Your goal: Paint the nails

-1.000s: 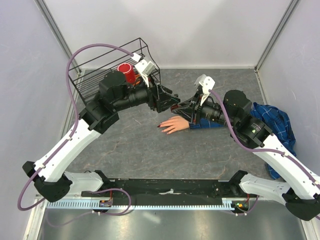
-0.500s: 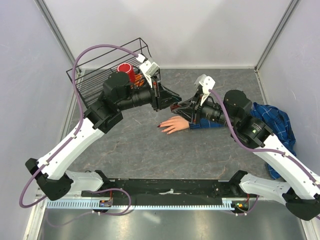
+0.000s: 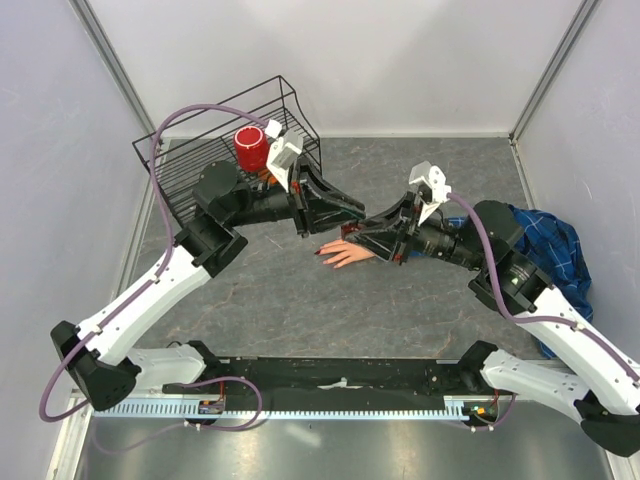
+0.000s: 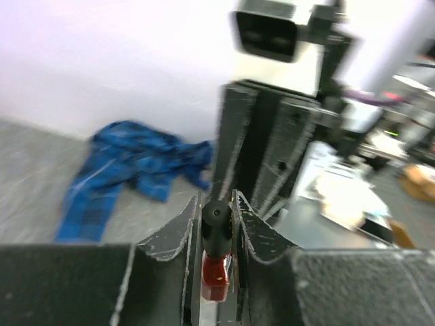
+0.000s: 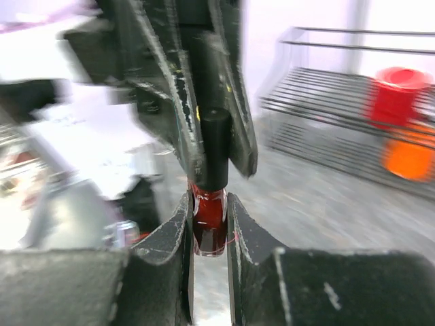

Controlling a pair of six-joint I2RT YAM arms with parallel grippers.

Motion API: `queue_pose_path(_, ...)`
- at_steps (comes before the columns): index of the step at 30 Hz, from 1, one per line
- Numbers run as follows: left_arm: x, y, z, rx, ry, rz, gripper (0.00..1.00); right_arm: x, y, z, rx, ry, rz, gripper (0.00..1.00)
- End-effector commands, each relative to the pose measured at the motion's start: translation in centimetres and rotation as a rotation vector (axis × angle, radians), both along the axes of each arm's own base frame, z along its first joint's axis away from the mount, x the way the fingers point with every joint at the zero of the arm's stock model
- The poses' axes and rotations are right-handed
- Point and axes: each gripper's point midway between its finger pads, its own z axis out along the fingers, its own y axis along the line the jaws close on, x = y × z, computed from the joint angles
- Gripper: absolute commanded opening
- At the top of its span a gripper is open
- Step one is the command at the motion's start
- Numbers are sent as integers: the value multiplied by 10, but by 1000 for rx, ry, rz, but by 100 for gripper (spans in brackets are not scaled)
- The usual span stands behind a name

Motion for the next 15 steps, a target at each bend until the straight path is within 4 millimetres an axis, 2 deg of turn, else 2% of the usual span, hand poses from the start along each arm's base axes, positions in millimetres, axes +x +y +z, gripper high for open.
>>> queue_pose_path(1, -76, 12, -7, -30, -35, -478, 2, -80, 6, 70, 228, -221, 436, 0)
queue_pose_path(3, -91, 20, -17, -6, -64, -593, 2, -101, 5, 79, 280, -197, 588, 0)
queue_pose_path(4, -97, 25, -23, 11, -12, -633, 2, -113, 4, 75, 267, -198, 669, 0)
queue_pose_path(5, -102, 29, -19, -24, -96, -649, 2, -115, 5, 76, 277, -188, 694, 0)
queue_pose_path(6, -103, 30, -21, -16, -96, -661, 2, -117, 4, 77, 289, -188, 706, 0)
queue_pose_path(9, -104, 31, -22, 0, -93, -671, 2, -102, 13, 68, 241, -170, 650, 0)
queue_pose_path(12, -94, 32, -21, 20, -66, -629, 2, -87, 19, 57, 167, -124, 576, 0)
queue_pose_path(13, -88, 32, -15, 8, -117, -591, 3, -80, 20, 54, 141, -179, 540, 0)
queue_pose_path(14, -78, 30, -13, 9, -90, -538, 15, -74, 20, 53, 128, -177, 502, 0)
queue_pose_path(15, -71, 31, -18, 39, -31, -503, 22, -70, 20, 46, 91, -151, 477, 0)
